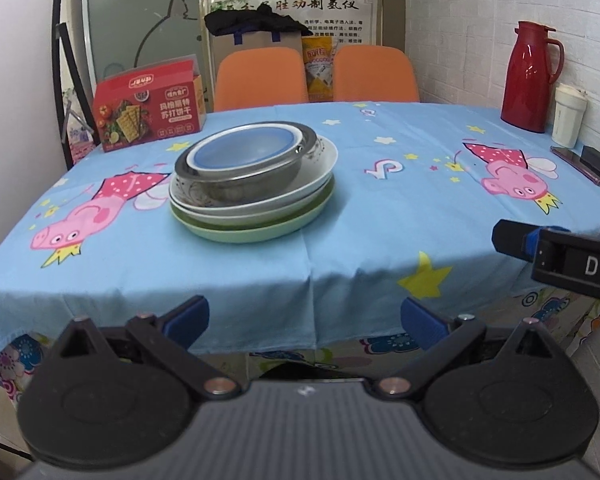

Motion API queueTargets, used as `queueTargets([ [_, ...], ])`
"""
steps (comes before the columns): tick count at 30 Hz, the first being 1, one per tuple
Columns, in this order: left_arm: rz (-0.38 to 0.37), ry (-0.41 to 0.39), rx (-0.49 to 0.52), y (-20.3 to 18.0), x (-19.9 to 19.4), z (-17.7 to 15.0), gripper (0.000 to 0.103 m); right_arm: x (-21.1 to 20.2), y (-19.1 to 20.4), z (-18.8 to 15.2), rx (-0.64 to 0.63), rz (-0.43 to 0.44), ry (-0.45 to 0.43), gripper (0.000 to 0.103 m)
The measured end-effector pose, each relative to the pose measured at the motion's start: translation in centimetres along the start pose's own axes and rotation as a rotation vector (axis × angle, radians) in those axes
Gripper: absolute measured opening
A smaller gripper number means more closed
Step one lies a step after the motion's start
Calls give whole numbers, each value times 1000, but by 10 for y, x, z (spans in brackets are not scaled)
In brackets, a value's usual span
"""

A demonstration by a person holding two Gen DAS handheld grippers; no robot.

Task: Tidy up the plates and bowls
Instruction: 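Open the left gripper and withdraw it from the stack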

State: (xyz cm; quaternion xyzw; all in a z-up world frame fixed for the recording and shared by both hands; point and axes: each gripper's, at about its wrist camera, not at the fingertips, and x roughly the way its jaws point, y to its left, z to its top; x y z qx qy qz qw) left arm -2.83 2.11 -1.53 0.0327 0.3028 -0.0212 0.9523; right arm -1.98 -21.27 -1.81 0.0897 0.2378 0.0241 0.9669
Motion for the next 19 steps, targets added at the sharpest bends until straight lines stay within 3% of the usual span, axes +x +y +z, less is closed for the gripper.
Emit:
queueTargets([
  [13, -9, 0, -74, 19, -4, -9, 101, -4, 18, -12, -34, 51, 3, 76],
  [19, 18, -37, -71, 21, -11, -12, 101, -3, 20, -16, -20, 65, 12, 77],
])
